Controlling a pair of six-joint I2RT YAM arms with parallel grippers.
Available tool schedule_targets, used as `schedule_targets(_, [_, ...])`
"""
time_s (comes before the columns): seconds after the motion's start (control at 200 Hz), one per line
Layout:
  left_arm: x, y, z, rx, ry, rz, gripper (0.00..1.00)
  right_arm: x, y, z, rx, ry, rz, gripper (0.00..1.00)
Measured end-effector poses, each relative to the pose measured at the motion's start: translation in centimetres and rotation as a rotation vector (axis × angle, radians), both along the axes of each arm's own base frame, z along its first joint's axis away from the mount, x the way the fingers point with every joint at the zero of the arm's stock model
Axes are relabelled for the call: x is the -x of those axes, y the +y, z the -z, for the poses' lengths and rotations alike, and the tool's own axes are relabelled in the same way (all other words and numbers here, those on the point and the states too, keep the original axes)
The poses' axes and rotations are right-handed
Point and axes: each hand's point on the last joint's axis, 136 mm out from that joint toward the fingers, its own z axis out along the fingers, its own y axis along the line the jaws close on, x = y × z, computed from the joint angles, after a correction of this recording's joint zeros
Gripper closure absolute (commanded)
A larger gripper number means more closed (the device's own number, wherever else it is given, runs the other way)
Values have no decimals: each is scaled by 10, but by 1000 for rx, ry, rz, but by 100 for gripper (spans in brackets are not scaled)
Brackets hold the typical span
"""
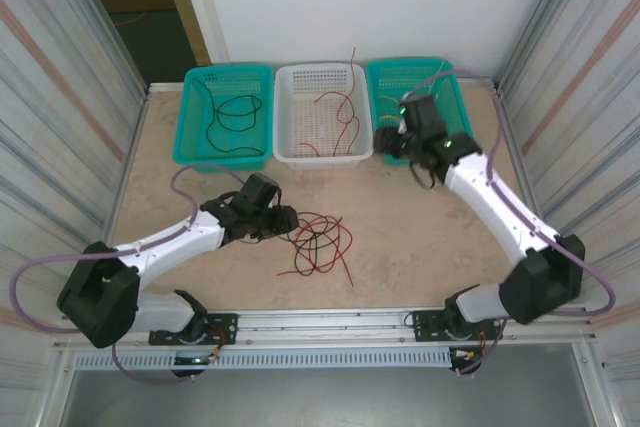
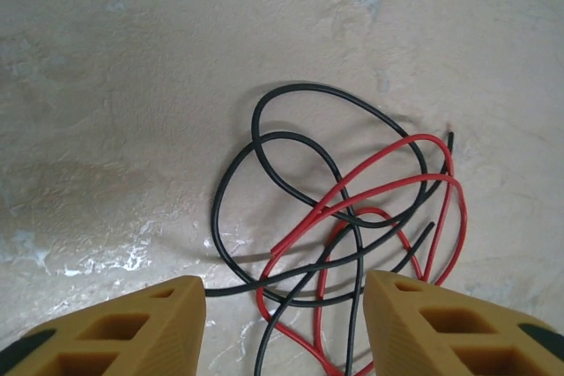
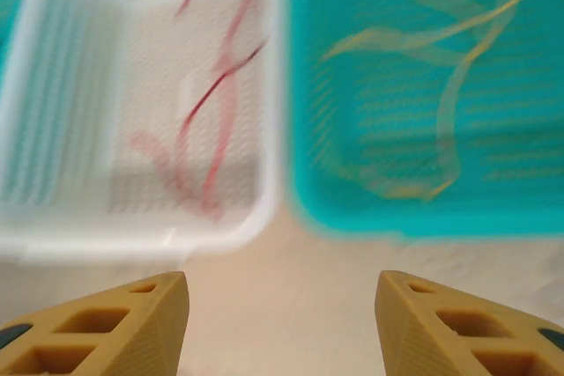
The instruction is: Untangle the cables
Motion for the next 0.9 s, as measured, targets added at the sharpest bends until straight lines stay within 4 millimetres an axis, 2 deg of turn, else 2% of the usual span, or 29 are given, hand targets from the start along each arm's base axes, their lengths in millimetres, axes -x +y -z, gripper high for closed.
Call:
schedule_targets(0.06, [0,-1,3,13,18,-3,52,32,37,26,-14,57,-103,43])
schedule_targets(0.13, [1,-4,4,25,27,-1,51,64,69,59,5,135,-187,45])
schedule_targets(0.266, [3,-2,7,17,45,-4,47,105,98,114,66,275,-245,47])
schedule_targets(0.366, [7,1,11,3,65,-5,46,124,104,140,98,340,-242,48])
schedule_targets(0.506, [14,6,18,-5,79,-8,47,138,109,155,124,375,-227,54])
schedule_targets(0.626, [16,11,20,-9,85,-18,49,141,110,169,140,408,-204,60])
schedule_targets(0.797, [15,18,15,7,68,-40,50,144,106,197,190,467,-170,66])
schedule_targets(0.902, [18,23,11,20,51,-48,49,144,103,207,216,484,-162,69])
